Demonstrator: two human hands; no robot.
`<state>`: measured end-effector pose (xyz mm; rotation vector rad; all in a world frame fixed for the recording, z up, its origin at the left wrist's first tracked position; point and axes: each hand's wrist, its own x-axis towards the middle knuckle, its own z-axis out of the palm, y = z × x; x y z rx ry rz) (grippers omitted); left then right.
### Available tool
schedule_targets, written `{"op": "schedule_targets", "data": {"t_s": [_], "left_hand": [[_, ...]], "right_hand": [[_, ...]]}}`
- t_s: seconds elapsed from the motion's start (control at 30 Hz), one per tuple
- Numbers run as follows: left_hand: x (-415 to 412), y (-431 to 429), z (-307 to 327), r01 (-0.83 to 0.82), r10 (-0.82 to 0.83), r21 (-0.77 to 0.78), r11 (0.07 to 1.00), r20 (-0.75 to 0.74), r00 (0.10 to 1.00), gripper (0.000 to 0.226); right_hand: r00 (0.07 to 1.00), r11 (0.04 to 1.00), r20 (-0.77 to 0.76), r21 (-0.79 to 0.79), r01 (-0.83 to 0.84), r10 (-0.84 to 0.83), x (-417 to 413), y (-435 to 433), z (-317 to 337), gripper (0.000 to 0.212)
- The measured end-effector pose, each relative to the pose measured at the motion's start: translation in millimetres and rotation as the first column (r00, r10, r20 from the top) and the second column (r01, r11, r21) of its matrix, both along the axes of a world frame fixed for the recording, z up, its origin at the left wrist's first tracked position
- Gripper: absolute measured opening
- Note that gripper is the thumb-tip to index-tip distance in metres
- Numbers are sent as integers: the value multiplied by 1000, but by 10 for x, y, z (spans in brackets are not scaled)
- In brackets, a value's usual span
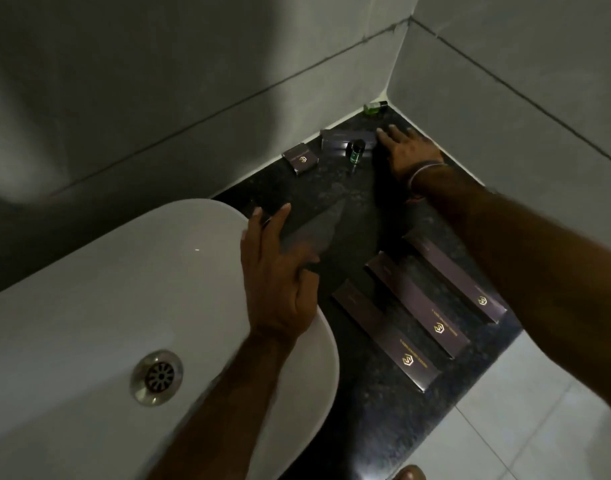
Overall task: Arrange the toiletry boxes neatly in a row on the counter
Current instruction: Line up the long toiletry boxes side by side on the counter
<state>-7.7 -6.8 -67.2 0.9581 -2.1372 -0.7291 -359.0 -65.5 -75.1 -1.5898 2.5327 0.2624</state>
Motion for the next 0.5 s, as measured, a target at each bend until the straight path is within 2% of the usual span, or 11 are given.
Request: {"op": "schedule_targets", "data": {"t_s": [0.13,0.27,0.37,0.5], "left_hand": [[8,-14,-13,-3,4,-24,1000,29,1000,16],[7,-4,9,-1,2,-31,1000,24,1000,11],[8,-3,10,-5,6,-34,999,42,999,16],[19,0,2,-18,23,-53,998,89,996,28]], "right_hand": [[998,992,-5,-104,66,-67,-174,427,-30,51],[989,977,49,-158,147,-141,-220,1202,-17,47],[985,966,86,-198,164,-150,-134,1815,47,45],[984,970,77,-176,169,-158,75,2431,101,45]]}}
